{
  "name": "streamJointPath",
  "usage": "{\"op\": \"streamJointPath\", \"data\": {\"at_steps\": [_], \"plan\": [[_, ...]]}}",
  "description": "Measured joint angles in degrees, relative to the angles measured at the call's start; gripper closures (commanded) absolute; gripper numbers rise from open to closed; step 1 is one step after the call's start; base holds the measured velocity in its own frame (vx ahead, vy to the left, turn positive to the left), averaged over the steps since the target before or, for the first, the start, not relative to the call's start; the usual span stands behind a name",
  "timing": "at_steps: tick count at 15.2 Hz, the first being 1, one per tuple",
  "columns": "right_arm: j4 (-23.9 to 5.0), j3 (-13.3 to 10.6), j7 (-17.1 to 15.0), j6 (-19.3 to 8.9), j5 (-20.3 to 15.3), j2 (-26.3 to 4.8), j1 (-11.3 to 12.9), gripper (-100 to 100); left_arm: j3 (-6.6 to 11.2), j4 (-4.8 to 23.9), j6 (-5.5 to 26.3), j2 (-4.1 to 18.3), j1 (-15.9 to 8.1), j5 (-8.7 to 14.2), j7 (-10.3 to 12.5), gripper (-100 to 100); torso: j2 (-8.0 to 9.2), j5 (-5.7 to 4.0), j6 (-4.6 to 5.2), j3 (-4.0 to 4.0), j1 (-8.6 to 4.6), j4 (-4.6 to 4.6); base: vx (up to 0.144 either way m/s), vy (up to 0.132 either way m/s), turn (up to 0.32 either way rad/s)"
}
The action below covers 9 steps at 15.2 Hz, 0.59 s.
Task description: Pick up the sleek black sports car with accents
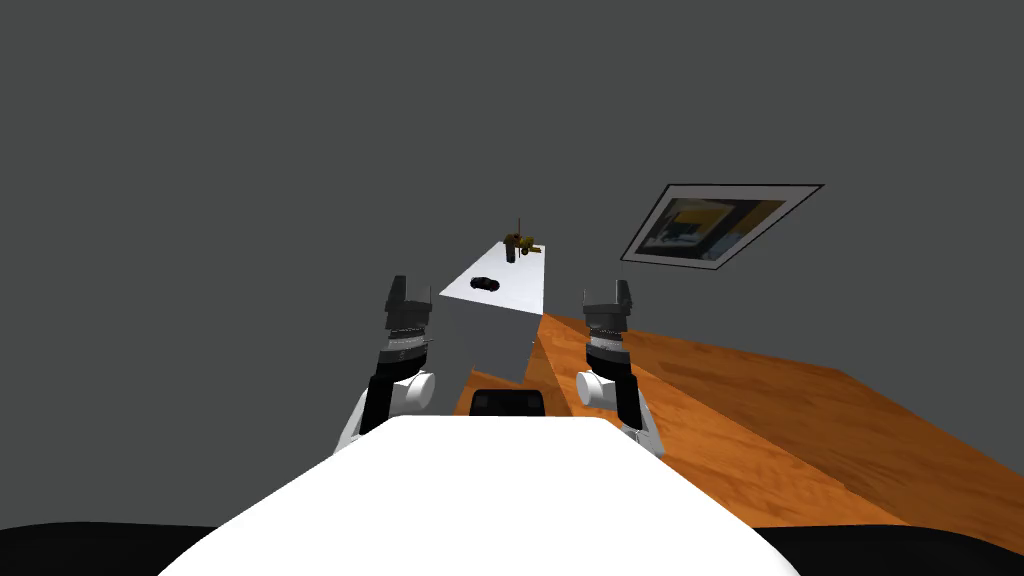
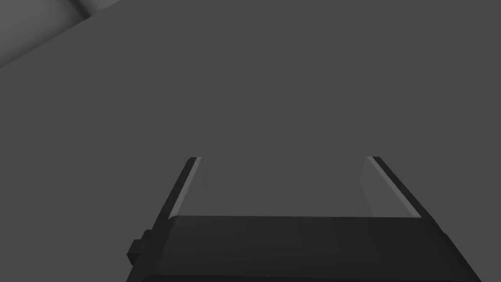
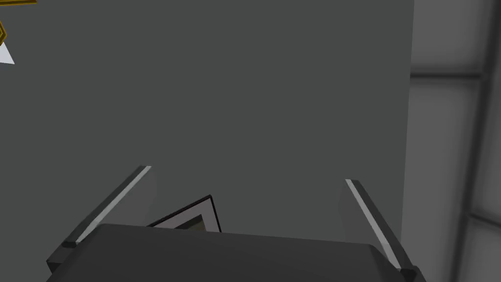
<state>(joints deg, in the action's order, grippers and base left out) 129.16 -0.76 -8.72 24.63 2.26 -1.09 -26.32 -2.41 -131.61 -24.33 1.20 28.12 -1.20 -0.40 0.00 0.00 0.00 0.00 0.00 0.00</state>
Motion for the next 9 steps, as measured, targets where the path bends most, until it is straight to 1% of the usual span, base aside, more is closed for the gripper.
{"op": "streamJointPath", "data": {"at_steps": [1,2,5,7,9], "plan": [[0.0,0.0,0.0,0.0,0.0,0.0,0.0,0,0.17,0.0,0.1,0.7,0.3,0.0,0.2,-100,0.02,-0.01,0.0,0.01,-0.06,0.0,-0.01,-0.078,-0.026],[0.0,0.0,0.0,0.0,0.0,0.0,0.0,0,0.58,0.2,0.2,1.9,0.7,0.1,0.7,-100,0.04,-0.03,0.0,0.02,-0.19,0.0,-0.003,-0.127,-0.031],[0.0,0.0,0.0,0.0,0.0,0.0,0.0,0,1.59,2.3,0.5,5.0,2.1,-0.3,2.4,-100,0.11,-0.16,0.01,0.06,-0.74,0.02,-0.026,-0.194,-0.028],[0.0,0.0,0.0,0.0,0.0,0.0,0.0,0,2.97,4.1,0.5,7.3,3.4,-0.4,4.2,-100,0.09,-0.18,0.01,0.05,-0.9,0.01,-0.007,-0.221,-0.035],[0.0,0.0,0.0,0.0,0.0,0.0,0.0,0,4.49,5.5,0.8,9.5,4.7,-0.3,6.2,-100,0.09,-0.18,0.01,0.05,-0.82,0.01,-0.021,-0.173,-0.034]]}}
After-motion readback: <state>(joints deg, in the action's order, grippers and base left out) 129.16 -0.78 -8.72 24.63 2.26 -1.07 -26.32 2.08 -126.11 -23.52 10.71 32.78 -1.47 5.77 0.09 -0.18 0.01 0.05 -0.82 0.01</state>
